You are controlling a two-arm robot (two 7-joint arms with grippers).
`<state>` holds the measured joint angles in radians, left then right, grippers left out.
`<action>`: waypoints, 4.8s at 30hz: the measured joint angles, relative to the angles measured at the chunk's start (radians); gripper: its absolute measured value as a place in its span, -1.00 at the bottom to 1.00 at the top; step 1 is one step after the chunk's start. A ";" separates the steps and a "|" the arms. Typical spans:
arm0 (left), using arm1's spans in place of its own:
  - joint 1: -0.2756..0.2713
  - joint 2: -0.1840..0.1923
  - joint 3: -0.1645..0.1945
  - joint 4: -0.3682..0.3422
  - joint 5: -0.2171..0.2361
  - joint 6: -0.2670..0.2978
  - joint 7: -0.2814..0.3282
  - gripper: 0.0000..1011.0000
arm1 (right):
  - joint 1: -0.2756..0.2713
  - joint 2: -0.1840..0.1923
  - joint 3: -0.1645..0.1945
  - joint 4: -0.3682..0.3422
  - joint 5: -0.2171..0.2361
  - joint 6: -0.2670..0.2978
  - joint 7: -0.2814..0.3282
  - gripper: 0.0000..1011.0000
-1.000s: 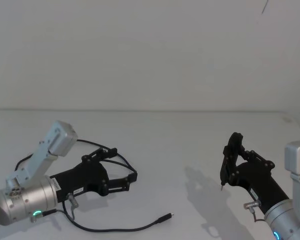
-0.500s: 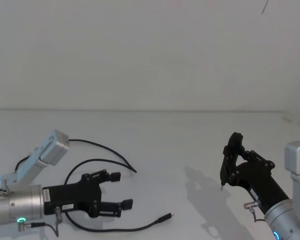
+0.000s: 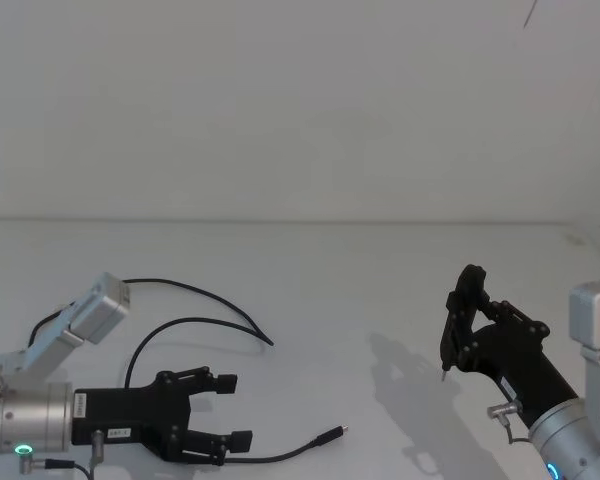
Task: Pick up the data cable with the one hand.
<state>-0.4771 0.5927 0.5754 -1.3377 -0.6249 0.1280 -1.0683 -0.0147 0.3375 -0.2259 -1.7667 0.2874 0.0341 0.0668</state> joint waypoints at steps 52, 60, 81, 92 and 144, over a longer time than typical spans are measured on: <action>-0.073 -0.032 0.112 0.137 0.107 -0.128 0.024 0.41 | 0.000 0.000 0.000 0.000 0.000 0.000 0.000 -0.45; -0.088 -0.035 0.131 0.152 0.105 -0.128 -0.003 -0.08 | 0.000 0.000 0.000 0.000 0.000 0.000 0.000 -0.45; -0.121 -0.027 0.170 0.164 0.106 -0.107 -0.050 -0.92 | 0.000 0.000 0.000 0.000 0.000 0.000 0.000 -0.45; -0.109 -0.034 0.137 0.143 0.056 -0.137 -0.022 -0.92 | 0.000 0.000 0.000 0.000 0.000 0.000 0.000 -0.45; -0.246 -0.171 0.120 0.382 -0.009 -0.253 -0.118 -0.92 | 0.001 -0.006 0.005 -0.006 0.006 0.001 0.004 -0.45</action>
<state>-0.7231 0.4212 0.6956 -0.9560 -0.6336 -0.1250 -1.1862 -0.0138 0.3317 -0.2213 -1.7724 0.2937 0.0348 0.0707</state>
